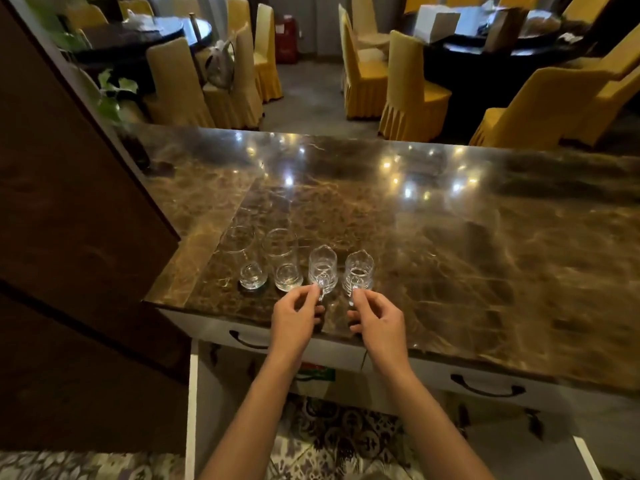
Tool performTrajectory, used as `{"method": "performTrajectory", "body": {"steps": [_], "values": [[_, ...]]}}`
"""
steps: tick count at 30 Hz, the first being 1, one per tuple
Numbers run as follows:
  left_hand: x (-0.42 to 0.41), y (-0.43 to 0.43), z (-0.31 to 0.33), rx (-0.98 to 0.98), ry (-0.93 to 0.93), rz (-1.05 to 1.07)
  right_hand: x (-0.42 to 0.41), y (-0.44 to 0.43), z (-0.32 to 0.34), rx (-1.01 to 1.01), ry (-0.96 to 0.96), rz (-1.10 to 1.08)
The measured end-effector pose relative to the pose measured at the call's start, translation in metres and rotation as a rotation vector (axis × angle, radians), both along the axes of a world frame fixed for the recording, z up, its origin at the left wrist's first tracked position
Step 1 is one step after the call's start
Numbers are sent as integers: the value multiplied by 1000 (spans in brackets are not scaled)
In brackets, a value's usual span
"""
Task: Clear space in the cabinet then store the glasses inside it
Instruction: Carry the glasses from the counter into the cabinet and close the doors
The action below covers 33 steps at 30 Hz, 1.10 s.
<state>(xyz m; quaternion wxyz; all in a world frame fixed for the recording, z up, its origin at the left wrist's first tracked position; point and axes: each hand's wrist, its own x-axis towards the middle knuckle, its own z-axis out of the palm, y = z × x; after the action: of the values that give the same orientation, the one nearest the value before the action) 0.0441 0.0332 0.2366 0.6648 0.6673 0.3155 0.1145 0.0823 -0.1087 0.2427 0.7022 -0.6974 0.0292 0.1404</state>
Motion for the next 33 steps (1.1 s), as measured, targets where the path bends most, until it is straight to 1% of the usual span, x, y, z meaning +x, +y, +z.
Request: {"method": "performTrajectory", "body": {"steps": [4,8,13,16,20,29,33], "values": [[1,-3,-3,35,-27,-6,6,3,-1,2,23,38],[5,-5,-1,27,-59,-40,6,7,-1,35,35,9],[11,-4,-1,67,-50,-52,4,11,3,46,26,-13],[13,-2,1,112,-35,-66,5,13,3,51,52,-49],[14,0,6,101,-35,-90,7,15,3,71,80,-62],[15,4,8,115,-44,-92,12,20,1,9,57,-36],[15,4,8,120,-51,-85,10,21,0,-7,46,-81]]}}
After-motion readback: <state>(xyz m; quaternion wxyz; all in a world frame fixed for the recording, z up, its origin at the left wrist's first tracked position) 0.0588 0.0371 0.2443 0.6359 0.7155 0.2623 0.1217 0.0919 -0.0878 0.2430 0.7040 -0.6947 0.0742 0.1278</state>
